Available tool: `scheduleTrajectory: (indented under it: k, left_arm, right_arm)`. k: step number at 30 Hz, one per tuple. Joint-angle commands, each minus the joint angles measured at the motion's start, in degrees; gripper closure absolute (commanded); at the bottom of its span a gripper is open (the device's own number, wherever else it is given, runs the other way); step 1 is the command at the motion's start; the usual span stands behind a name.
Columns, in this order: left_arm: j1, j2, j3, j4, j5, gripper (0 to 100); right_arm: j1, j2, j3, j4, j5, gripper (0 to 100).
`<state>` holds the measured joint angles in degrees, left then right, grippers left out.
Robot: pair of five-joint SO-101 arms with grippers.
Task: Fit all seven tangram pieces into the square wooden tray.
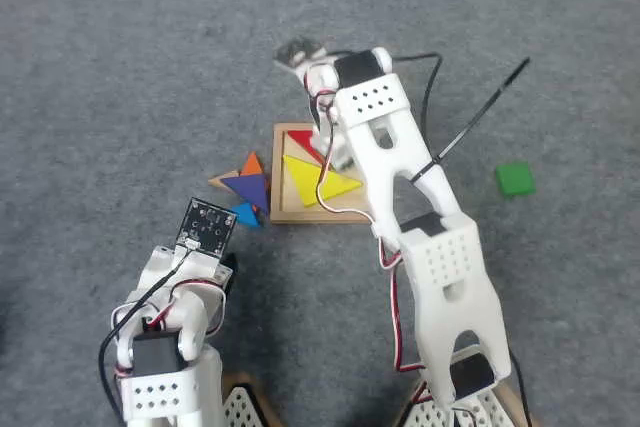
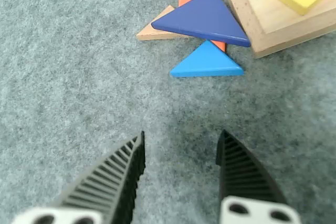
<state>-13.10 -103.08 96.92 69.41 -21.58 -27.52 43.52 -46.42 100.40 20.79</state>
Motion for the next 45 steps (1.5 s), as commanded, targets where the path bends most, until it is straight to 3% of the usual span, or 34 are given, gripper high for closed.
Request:
scheduleTrajectory:
  k: [1,6,9,14,18,28,36,45]
  left_arm:
    - [-0.4,-1.0,-0.5,0.5,-0.8,79]
    - [-0.4,-1.0,-0.5,0.5,-0.8,79]
    - [-0.4,-1.0,-0.5,0.5,-0.8,79]
    - [-0.4,-0.9,-0.5,0.5,-0.8,79]
    - [-0.4,-0.9,-0.5,0.5,-0.8,79]
    - [-0.4,-0.9,-0.5,0.5,-0.8,79]
    - [-0.4,-0.9,-0.5,0.5,-0.8,79]
    - [-0.4,-0.9,-0.5,0.5,-0.8,79]
  right_arm:
    - [-0.6,-11.6,11.5,-1.7,1.3,98.8]
    - [-1.1,-22.5,30.3,-15.6,8.7,98.6]
    - [-0.7,-24.1,38.4,-25.4,14.9,91.3]
    - [-0.6,-22.5,40.2,-30.5,18.7,74.2]
    - [-0.1,-18.0,39.0,-31.3,21.4,73.2]
    - [1.5,-10.1,36.2,-31.6,24.4,74.5]
    - [1.2,-9.5,35.3,-31.6,31.6,99.4]
    - [1.3,-9.9,31.7,-31.1,34.4,98.8]
